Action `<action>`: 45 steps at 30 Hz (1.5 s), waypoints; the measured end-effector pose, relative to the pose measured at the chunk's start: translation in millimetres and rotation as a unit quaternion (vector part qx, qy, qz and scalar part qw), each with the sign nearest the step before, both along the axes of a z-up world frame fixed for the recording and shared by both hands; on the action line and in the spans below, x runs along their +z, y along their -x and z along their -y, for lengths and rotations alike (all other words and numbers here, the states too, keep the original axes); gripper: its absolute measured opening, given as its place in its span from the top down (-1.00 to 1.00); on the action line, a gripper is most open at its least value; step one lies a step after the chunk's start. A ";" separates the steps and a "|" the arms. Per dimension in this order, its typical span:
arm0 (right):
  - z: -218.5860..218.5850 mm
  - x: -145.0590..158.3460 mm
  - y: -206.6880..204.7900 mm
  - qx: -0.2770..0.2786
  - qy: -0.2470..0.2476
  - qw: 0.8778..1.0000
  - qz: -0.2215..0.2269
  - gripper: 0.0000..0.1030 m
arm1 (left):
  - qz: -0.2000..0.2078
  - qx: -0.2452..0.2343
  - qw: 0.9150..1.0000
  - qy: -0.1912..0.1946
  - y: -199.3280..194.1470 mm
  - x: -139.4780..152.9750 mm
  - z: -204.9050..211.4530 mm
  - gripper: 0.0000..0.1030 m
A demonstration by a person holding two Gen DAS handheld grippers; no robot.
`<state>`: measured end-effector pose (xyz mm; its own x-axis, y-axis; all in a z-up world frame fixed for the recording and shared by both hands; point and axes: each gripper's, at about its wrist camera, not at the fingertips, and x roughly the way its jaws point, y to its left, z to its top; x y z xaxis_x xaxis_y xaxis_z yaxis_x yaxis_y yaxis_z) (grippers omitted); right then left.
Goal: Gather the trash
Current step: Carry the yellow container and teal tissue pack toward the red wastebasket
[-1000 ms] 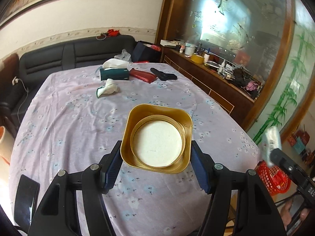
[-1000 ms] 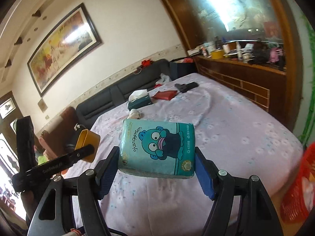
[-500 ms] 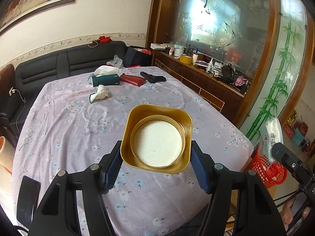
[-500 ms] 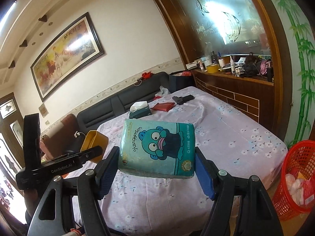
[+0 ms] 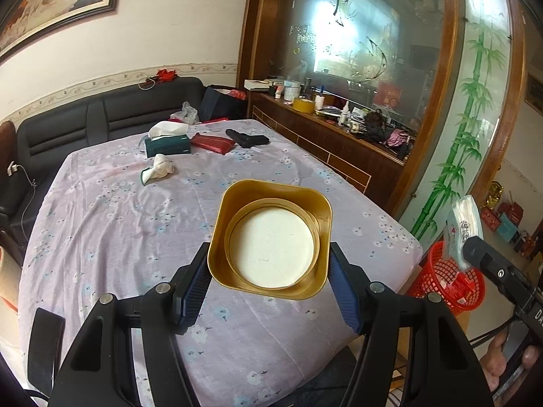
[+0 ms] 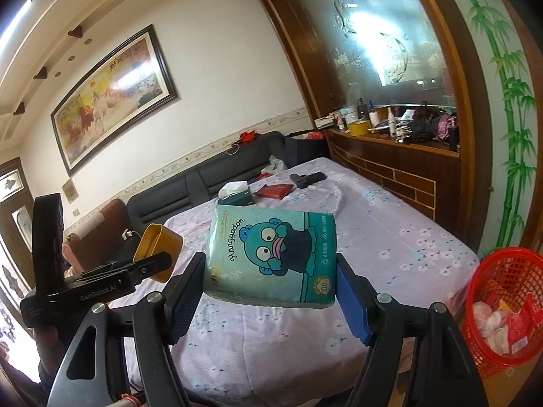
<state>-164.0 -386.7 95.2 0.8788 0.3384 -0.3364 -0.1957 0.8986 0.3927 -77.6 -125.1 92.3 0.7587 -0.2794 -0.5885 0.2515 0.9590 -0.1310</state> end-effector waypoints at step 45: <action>188.3 -2.5 68.4 -0.223 -0.062 0.973 -0.018 -0.51 | -0.044 -0.320 0.945 0.052 -16.0 14.3 220.9 -0.25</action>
<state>-232.4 -575.1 92.7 0.9358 -0.0349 -0.3509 0.2196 0.8362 0.5025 -61.6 -346.1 106.5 0.3646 -0.7240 -0.5856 0.7589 0.5954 -0.2636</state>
